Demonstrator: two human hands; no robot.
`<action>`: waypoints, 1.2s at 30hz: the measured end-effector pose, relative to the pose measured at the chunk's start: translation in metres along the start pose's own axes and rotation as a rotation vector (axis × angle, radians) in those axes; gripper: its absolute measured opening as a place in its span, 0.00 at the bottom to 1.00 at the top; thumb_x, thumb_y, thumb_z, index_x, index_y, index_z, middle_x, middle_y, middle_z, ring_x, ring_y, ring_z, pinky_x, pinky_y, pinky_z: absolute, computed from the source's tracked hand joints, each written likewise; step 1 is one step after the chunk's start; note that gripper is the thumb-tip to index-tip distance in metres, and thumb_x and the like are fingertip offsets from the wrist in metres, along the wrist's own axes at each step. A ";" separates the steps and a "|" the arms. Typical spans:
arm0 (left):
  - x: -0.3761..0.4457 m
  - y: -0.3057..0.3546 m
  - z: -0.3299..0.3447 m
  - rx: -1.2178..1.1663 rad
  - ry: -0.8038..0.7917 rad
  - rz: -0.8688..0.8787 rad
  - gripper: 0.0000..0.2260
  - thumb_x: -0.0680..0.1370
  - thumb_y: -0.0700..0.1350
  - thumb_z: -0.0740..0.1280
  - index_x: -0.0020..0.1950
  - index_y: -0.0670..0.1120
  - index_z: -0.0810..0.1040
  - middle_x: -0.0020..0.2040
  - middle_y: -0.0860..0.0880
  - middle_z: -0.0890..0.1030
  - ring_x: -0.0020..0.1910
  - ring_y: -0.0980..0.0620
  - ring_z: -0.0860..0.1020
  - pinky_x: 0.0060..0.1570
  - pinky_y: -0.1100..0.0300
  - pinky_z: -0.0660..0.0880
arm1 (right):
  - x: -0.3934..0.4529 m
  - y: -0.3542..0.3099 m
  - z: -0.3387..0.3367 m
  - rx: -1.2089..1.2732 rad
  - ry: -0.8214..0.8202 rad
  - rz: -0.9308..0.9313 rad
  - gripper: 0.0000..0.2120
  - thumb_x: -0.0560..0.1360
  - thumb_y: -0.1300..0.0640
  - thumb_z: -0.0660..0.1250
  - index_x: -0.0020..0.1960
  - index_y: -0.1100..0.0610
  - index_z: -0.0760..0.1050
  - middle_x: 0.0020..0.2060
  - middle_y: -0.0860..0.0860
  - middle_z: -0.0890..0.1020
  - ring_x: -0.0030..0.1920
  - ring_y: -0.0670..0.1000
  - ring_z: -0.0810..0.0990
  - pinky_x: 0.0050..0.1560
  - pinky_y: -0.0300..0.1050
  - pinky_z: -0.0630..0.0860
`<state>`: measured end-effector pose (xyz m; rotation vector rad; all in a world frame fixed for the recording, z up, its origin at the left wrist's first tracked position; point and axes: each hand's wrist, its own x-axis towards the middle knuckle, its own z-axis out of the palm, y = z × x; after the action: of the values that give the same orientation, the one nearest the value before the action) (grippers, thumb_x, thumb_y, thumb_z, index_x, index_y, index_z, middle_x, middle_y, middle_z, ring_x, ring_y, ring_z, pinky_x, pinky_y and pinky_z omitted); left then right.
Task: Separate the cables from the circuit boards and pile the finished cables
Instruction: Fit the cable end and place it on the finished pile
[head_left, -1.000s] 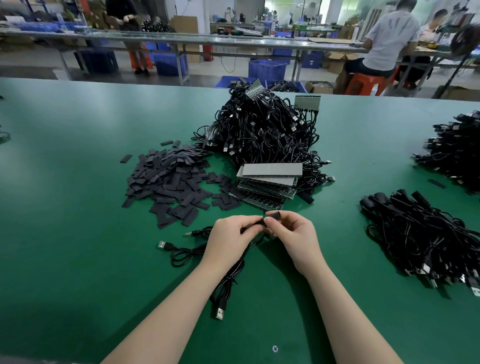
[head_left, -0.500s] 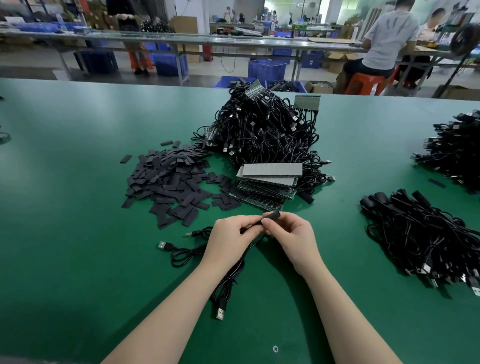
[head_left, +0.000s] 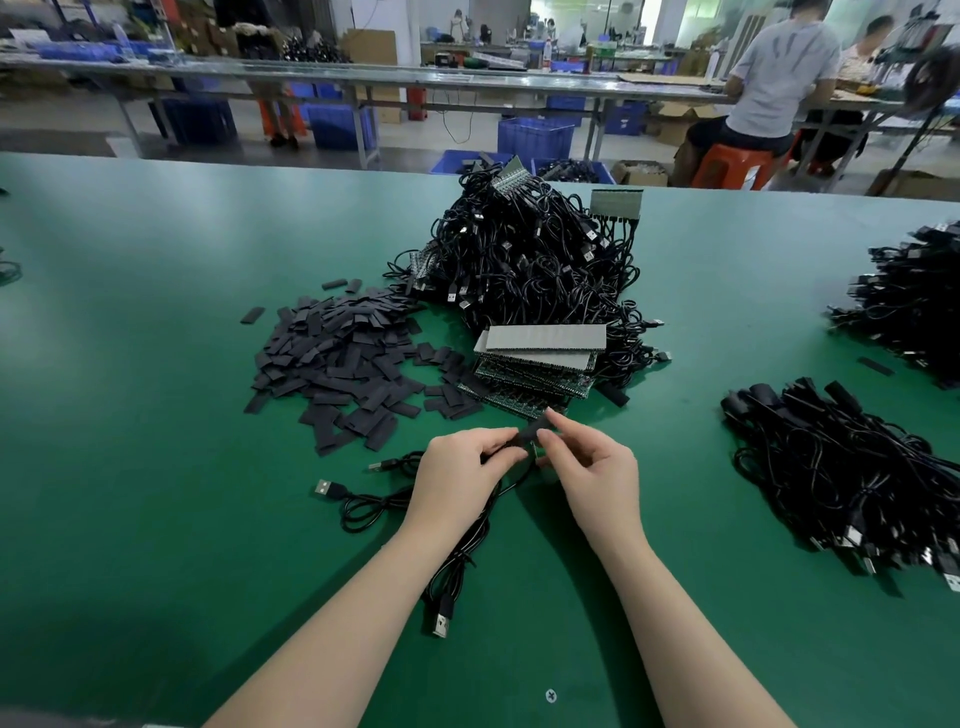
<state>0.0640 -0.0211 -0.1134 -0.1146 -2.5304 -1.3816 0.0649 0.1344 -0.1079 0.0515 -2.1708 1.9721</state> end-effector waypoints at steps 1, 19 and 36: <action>0.000 0.000 0.000 -0.005 -0.009 0.004 0.13 0.73 0.50 0.74 0.57 0.51 0.84 0.50 0.59 0.84 0.46 0.75 0.76 0.48 0.80 0.68 | 0.001 0.000 -0.001 0.040 -0.001 0.016 0.16 0.76 0.60 0.72 0.54 0.39 0.80 0.39 0.43 0.87 0.38 0.45 0.83 0.42 0.36 0.78; -0.004 0.012 -0.004 0.059 -0.053 0.140 0.12 0.72 0.57 0.66 0.54 0.70 0.72 0.45 0.73 0.78 0.45 0.66 0.78 0.43 0.72 0.73 | 0.002 0.000 -0.004 0.079 -0.109 0.050 0.09 0.76 0.59 0.73 0.43 0.45 0.85 0.34 0.47 0.85 0.36 0.44 0.80 0.42 0.39 0.79; 0.003 0.008 -0.004 -0.012 -0.113 0.041 0.08 0.74 0.60 0.59 0.39 0.71 0.77 0.41 0.68 0.81 0.48 0.68 0.75 0.57 0.57 0.69 | 0.003 -0.005 -0.017 0.175 -0.254 0.118 0.11 0.72 0.66 0.75 0.44 0.49 0.86 0.42 0.47 0.87 0.38 0.45 0.82 0.44 0.38 0.78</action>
<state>0.0630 -0.0204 -0.1042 -0.2525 -2.5951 -1.4128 0.0651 0.1512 -0.1010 0.2167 -2.1863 2.3329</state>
